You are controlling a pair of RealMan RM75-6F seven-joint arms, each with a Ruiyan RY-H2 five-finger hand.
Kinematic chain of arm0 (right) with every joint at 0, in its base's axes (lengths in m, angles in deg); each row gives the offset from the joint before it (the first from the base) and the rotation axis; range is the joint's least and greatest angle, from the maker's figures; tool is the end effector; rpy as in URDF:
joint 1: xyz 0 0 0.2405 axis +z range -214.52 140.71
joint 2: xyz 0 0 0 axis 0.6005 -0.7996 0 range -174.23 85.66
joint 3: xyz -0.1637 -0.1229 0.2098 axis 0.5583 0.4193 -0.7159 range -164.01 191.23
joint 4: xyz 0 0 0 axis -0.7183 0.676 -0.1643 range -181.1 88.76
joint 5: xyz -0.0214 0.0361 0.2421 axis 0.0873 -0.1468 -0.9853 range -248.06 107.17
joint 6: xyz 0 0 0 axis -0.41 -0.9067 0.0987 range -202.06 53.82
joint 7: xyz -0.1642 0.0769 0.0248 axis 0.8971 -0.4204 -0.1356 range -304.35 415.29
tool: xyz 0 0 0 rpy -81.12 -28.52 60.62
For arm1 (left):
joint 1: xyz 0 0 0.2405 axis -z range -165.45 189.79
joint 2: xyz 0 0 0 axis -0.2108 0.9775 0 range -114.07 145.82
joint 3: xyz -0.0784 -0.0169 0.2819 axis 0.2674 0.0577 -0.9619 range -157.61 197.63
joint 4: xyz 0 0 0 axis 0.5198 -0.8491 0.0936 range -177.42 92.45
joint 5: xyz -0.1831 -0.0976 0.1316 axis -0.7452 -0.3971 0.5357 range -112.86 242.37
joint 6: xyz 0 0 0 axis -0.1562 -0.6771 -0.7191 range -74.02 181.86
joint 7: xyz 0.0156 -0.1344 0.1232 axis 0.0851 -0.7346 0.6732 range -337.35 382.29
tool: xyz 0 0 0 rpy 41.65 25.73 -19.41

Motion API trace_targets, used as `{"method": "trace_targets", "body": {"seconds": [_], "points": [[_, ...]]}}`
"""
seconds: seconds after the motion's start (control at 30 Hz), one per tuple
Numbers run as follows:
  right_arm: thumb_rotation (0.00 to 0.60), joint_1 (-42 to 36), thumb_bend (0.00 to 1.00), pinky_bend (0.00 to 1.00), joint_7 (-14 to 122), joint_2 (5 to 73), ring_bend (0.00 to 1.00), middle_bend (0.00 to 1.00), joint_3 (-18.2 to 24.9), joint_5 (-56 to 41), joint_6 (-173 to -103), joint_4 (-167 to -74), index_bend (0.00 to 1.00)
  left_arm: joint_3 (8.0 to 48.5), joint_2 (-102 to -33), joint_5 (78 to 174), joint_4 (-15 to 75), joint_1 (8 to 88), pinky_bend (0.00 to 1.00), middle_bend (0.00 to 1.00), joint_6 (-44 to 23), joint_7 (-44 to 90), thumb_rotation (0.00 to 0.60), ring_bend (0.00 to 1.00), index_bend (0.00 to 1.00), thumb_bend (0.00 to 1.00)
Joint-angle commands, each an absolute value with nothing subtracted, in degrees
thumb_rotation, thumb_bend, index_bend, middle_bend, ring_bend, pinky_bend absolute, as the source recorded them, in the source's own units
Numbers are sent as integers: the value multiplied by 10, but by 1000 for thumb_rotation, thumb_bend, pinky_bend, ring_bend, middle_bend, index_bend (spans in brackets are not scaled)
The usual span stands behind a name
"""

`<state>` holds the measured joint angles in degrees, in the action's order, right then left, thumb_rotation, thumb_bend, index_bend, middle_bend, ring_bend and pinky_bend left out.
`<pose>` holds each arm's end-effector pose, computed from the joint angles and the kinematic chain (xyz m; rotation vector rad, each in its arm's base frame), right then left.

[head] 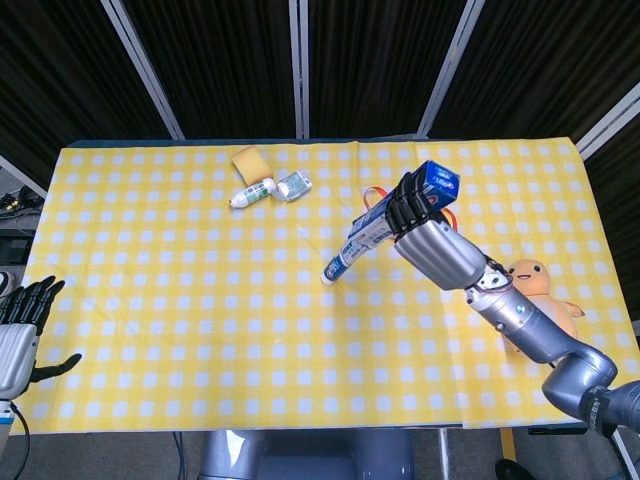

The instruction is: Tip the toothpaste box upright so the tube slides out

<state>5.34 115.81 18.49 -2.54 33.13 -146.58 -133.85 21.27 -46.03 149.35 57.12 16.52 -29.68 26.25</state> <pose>-0.0904 -0.4157 0.1451 1.5466 0.8081 0.6339 -0.3420 0.2134 0.1351 -1.3927 -0.9770 -0.8718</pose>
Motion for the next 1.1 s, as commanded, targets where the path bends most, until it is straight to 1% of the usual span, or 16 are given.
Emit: {"method": "trace_targets", "body": {"seconds": [0.03, 0.2, 0.27, 0.3, 0.33, 0.4, 0.47, 0.8, 0.83, 0.9, 0.93, 0.97, 1.0, 1.07, 1.1], "points": [[600, 44, 208, 321, 1144, 165, 299, 413, -38, 318, -1481, -1334, 433, 212, -460, 1494, 572, 165, 0, 0, -297, 262, 600, 0, 0, 0], [600, 20, 207, 321, 1101, 152, 299, 414, -56, 263, -1503, -1353, 433, 211, -460, 1498, 574, 164, 0, 0, -300, 263, 600, 0, 0, 0], [600, 5, 207, 324, 1061, 161, 299, 413, -57, 211, -1497, -1383, 433, 210, -459, 1499, 575, 163, 0, 0, -301, 262, 600, 0, 0, 0], [600, -6, 207, 329, 1026, 168, 299, 413, -55, 168, -1486, -1409, 433, 210, -459, 1500, 575, 163, 0, 0, -302, 262, 600, 0, 0, 0], [600, -10, 207, 332, 1015, 169, 299, 413, -55, 149, -1480, -1423, 433, 210, -459, 1501, 575, 163, 0, 0, -302, 263, 600, 0, 0, 0], [600, -20, 208, 344, 985, 172, 299, 413, -42, 100, -1451, -1460, 433, 209, -460, 1502, 575, 163, 0, 0, -301, 263, 600, 0, 0, 0], [600, -24, 208, 350, 967, 181, 298, 413, -28, 72, -1428, -1478, 433, 208, -460, 1502, 575, 163, 0, 0, -301, 265, 600, 0, 0, 0], [600, -22, 211, 364, 929, 245, 305, 413, 7, 14, -1388, -1480, 432, 209, -463, 1498, 574, 165, 0, 0, -295, 270, 600, 0, 0, 0], [600, -20, 209, 362, 928, 257, 305, 406, 11, 7, -1382, -1476, 419, 209, -464, 1497, 573, 166, 0, 0, -294, 271, 600, 0, 0, 0], [600, -18, 162, 313, 926, 274, 264, 325, 17, -3, -1374, -1471, 295, 210, -464, 1495, 572, 167, 0, 0, -292, 271, 600, 0, 0, 0], [600, -17, 128, 271, 925, 278, 232, 277, 18, -6, -1372, -1469, 233, 210, -464, 1494, 572, 167, 0, 0, -292, 271, 600, 0, 0, 0], [600, -15, 76, 196, 921, 285, 174, 202, 21, -15, -1364, -1469, 150, 210, -465, 1492, 571, 167, 0, 0, -290, 272, 600, 0, 0, 0], [600, -13, 38, 132, 911, 290, 125, 142, 25, -36, -1345, -1474, 99, 211, -465, 1490, 570, 168, 0, 0, -288, 272, 600, 0, 0, 0], [600, -9, 20, 86, 896, 290, 83, 85, 24, -67, -1322, -1486, 75, 212, -465, 1488, 569, 169, 0, 0, -287, 271, 600, 0, 0, 0], [600, -7, 20, 83, 890, 289, 73, 69, 22, -78, -1317, -1492, 74, 212, -465, 1487, 569, 169, 0, 0, -287, 270, 600, 0, 0, 0]]}}
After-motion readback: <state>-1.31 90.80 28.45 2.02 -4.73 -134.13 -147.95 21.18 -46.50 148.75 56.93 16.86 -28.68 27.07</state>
